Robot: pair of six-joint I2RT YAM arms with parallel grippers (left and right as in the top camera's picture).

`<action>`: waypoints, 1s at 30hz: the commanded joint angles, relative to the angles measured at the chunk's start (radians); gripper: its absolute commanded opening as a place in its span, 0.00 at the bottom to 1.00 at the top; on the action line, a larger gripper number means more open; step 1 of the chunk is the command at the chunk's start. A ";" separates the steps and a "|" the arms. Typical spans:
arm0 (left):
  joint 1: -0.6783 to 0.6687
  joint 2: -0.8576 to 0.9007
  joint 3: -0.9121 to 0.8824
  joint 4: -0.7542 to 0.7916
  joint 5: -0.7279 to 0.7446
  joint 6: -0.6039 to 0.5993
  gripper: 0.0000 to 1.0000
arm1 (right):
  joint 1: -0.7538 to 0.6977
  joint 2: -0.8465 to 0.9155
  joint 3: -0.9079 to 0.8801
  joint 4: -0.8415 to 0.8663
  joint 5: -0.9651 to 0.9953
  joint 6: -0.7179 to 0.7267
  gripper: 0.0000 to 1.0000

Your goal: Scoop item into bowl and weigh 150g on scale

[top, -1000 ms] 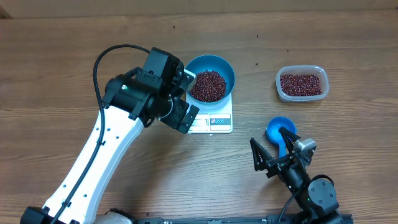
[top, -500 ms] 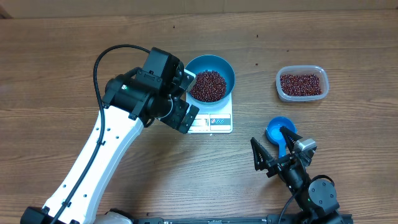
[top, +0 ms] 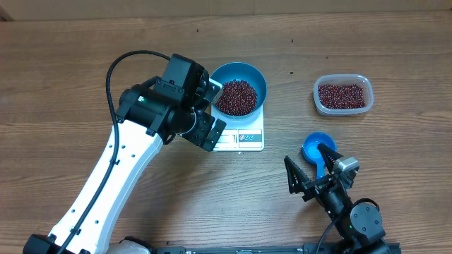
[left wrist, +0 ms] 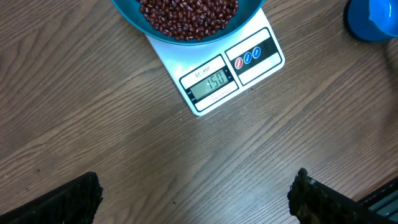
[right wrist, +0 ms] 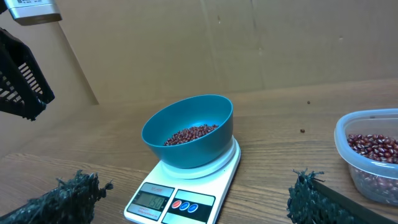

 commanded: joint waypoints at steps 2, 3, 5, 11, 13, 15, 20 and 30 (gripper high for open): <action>-0.007 0.005 0.003 0.000 0.000 -0.003 1.00 | 0.006 -0.010 -0.011 0.005 0.013 -0.003 1.00; -0.007 0.005 0.003 0.000 0.000 -0.003 0.99 | 0.006 -0.010 -0.011 0.005 0.013 -0.003 1.00; -0.007 0.005 0.003 0.001 0.000 -0.003 1.00 | 0.006 -0.010 -0.011 0.005 0.013 -0.003 1.00; -0.007 0.005 0.003 0.001 0.000 -0.003 1.00 | 0.005 -0.010 -0.011 0.005 0.013 -0.003 1.00; -0.007 0.003 0.003 0.001 0.000 -0.003 0.99 | 0.006 -0.010 -0.011 0.005 0.013 -0.003 1.00; -0.007 -0.016 0.003 0.000 0.000 -0.003 0.99 | 0.005 -0.010 -0.011 0.005 0.013 -0.003 1.00; -0.008 -0.159 0.003 -0.002 0.004 -0.062 1.00 | 0.005 -0.010 -0.011 0.005 0.013 -0.003 1.00; 0.034 -0.705 -0.341 0.168 -0.067 -0.230 0.99 | 0.005 -0.010 -0.011 0.005 0.013 -0.003 1.00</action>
